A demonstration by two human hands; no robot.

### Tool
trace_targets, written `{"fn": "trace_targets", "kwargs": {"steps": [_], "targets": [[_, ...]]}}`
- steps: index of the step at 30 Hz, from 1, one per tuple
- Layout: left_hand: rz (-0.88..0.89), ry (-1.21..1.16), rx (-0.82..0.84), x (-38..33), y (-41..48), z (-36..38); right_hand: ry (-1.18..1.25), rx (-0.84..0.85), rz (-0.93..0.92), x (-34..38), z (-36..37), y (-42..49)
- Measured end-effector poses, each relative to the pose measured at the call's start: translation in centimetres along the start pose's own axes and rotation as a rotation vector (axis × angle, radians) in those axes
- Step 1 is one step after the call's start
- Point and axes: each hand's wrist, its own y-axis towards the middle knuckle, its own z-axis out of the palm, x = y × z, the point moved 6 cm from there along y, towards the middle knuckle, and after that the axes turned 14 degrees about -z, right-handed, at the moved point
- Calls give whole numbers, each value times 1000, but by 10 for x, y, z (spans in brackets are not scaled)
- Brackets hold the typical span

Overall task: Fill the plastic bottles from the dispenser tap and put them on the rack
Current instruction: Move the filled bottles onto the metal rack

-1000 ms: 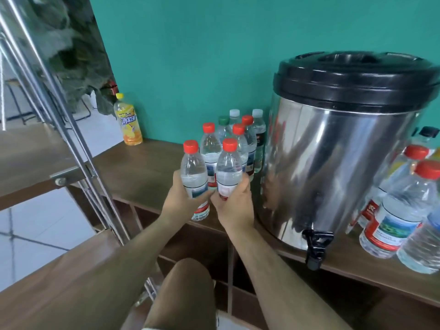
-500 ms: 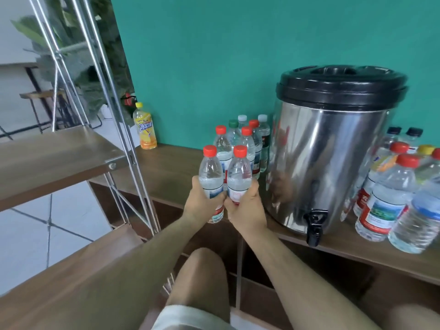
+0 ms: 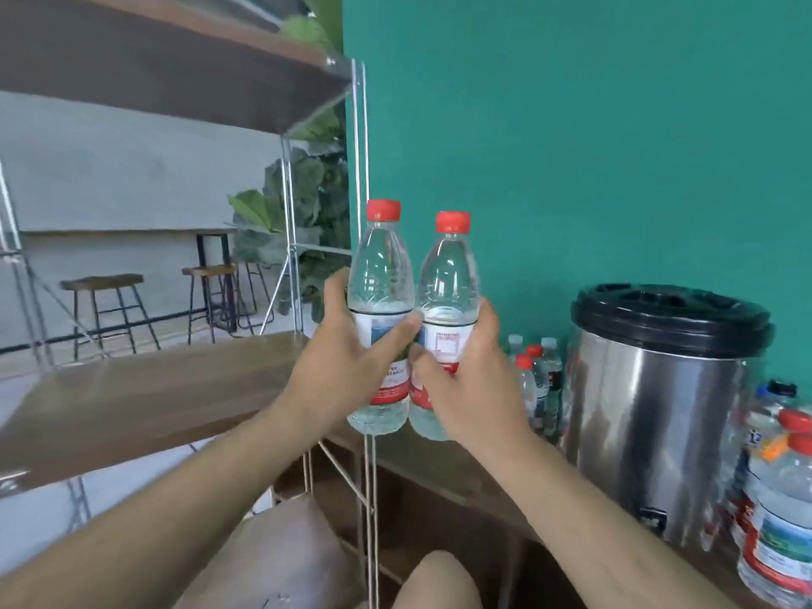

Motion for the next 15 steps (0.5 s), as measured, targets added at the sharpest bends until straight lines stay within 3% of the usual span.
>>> {"fn": "trace_targets", "kwargs": {"steps": [7,15], "targets": [[3,62,-207,-24,18,-112,133,69,-123,82,61,71],[-154,172,-409,26,41,-205,307,206,-147,110,182,108]]}}
